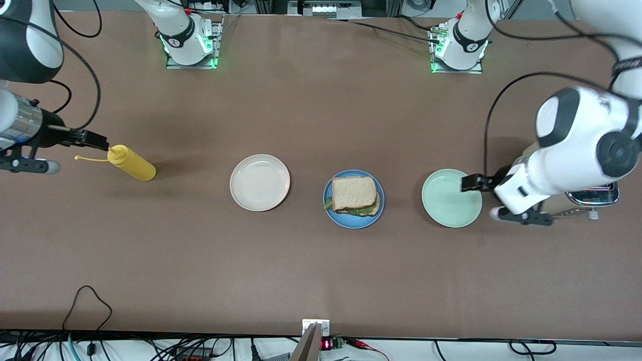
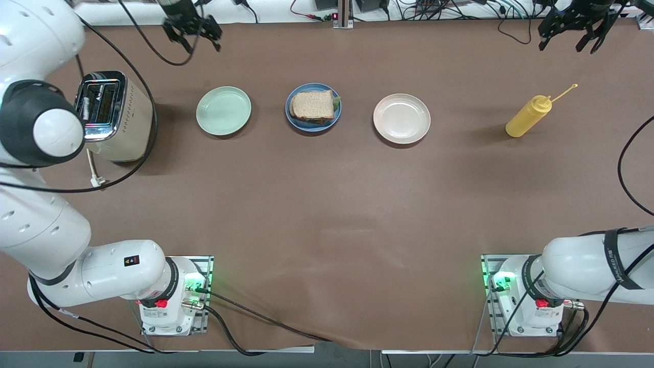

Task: Make sandwich in blue plate with both arms

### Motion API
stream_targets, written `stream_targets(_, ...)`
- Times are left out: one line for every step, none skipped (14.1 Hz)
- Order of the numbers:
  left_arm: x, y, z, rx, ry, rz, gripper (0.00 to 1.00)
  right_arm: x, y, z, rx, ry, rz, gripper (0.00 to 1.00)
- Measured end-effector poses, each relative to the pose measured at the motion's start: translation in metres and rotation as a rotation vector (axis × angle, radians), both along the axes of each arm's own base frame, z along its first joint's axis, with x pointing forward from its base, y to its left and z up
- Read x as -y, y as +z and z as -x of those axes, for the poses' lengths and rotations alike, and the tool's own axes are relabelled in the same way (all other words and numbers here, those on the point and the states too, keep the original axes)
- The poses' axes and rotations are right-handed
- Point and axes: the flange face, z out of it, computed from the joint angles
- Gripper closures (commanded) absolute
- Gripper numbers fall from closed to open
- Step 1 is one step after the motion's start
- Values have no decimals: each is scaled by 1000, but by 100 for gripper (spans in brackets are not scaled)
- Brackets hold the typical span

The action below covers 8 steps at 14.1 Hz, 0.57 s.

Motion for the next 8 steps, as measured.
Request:
stream_targets(-6,20,4,20,6,-25,0,3,5,-3,29,0,13,0)
stream_targets(-15,38,7,36,19,-43,0,7,11,-4,50,3,34,0)
stream_targets(-25,53,8,55,41,-61,0,10,19,-3,66,2,51,0)
stream_targets(-40,68,8,80,73,-78,0,13,29,1,83,-2,60,0)
stream_targets(-56,82,8,104,105,-86,0,16,42,6,102,-10,65,0)
stream_targets(-68,97,12,117,121,-85,0,19,55,11,120,-19,65,0)
stream_targets(-76,109,21,108,123,-87,0,21,69,19,132,-29,59,0)
stream_targets(-79,119,31,95,123,-88,0,23,78,26,134,-35,49,0)
